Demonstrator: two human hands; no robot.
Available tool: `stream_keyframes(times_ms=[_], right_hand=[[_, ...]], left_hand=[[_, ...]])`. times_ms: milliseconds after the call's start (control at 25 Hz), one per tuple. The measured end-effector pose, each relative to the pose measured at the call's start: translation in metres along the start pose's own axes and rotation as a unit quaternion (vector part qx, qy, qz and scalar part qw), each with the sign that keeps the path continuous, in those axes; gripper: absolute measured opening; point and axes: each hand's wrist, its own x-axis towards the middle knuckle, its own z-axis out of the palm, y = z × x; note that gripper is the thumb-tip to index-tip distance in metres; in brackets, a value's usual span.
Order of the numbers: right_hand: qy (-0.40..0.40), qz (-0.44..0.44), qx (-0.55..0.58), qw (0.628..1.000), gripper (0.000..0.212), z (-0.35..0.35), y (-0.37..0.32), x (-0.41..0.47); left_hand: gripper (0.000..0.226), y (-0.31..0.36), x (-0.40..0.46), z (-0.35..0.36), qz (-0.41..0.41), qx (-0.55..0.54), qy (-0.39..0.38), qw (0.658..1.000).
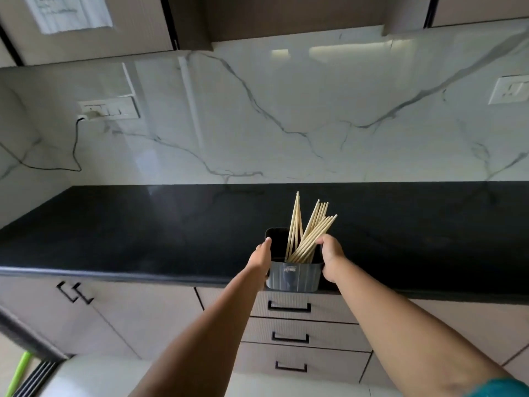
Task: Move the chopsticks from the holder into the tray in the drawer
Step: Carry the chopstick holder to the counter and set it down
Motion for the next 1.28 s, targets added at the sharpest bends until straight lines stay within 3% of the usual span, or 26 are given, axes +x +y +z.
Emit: stream_keyframes(times_ms=[160,280,360,560,760,920,1080,1280], right_hand=[[0.023,0.013,0.002,1.0,0.031,0.009,-0.016,0.048],[0.033,0.018,-0.007,0.999,0.024,0.011,-0.028,0.079],[0.035,0.02,-0.025,0.999,0.023,0.014,-0.036,0.098],[0.021,-0.015,-0.106,0.994,0.045,0.025,-0.049,0.132],[0.039,-0.029,-0.147,0.988,0.043,0.029,-0.055,0.154],[0.051,-0.029,-0.155,0.986,0.04,0.034,-0.057,0.165],[0.055,-0.041,-0.174,0.982,0.036,0.036,-0.055,0.171],[0.07,-0.085,-0.191,0.976,0.031,0.037,-0.077,0.18]], left_hand=[[0.064,0.022,0.054,0.01,-0.011,0.003,-0.024,1.0],[0.063,0.03,0.084,0.02,-0.02,0.004,-0.039,0.999],[0.061,0.037,0.1,0.024,-0.018,-0.001,-0.035,0.999],[0.05,0.052,0.132,0.027,0.0,0.028,-0.011,1.0],[0.044,0.057,0.153,0.024,0.002,0.021,0.005,1.0],[0.045,0.05,0.158,0.026,0.096,0.09,0.049,0.99],[0.046,0.054,0.161,0.023,0.127,0.157,0.063,0.977],[0.054,0.062,0.169,0.022,0.21,0.28,0.1,0.931]])
